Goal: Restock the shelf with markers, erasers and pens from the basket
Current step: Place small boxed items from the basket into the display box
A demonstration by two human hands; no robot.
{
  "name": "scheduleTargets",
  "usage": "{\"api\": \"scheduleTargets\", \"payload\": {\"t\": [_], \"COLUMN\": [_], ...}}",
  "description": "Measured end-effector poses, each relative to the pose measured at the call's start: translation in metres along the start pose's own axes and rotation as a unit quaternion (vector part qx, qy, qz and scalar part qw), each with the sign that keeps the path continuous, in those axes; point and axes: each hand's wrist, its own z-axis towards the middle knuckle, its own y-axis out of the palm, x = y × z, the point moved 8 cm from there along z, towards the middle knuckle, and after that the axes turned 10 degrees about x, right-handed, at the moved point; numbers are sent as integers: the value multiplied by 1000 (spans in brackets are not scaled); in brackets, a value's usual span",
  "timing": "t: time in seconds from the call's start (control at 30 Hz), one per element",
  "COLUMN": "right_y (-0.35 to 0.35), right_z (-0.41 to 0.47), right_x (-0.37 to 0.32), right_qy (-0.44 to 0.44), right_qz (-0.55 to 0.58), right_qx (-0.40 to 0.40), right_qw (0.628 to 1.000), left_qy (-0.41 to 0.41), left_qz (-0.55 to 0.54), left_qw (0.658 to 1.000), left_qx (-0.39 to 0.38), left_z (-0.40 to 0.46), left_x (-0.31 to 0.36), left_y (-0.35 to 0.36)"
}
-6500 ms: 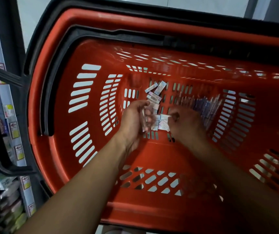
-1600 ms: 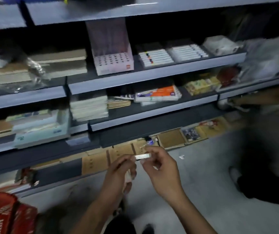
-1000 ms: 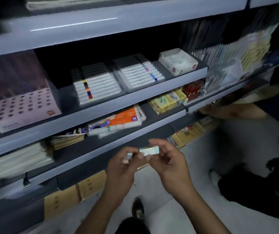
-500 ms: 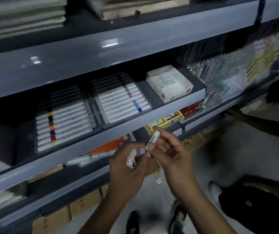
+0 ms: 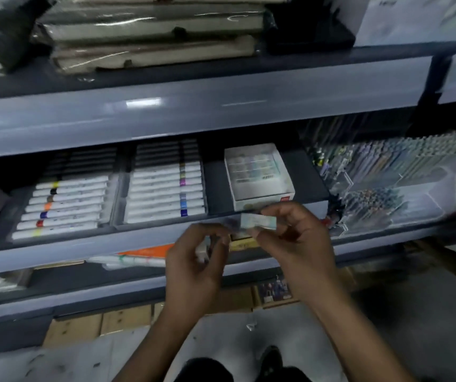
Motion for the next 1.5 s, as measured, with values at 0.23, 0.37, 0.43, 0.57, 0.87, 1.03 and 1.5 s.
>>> {"api": "scheduleTargets", "payload": {"t": [0.23, 0.37, 0.43, 0.57, 0.87, 1.03, 1.5], "right_y": [-18, -6, 2, 16, 36, 42, 47], "right_z": [47, 67, 75, 86, 103, 110, 113], "right_x": [-35, -45, -46, -49, -41, -34, -25], "right_qy": [-129, -160, -171, -214, -201, -165, -137], "right_qz": [-140, -211, -250, -346, -456, -491, -479], "right_qx": [-32, -42, -47, -57, -115, -132, -106], "right_qw": [981, 963, 952, 912, 859, 845, 861], "left_qy": [17, 44, 58, 59, 55, 50, 49], "left_qz": [40, 90, 127, 170, 181, 179, 175], "left_qw": [998, 995, 990, 983, 982, 982, 983], "left_qx": [33, 17, 8, -20, -26, -27, -37], "left_z": [17, 31, 35, 39, 40, 40, 41], "left_x": [15, 19, 20, 18, 21, 21, 31], "left_y": [16, 22, 24, 26, 25, 24, 23]}}
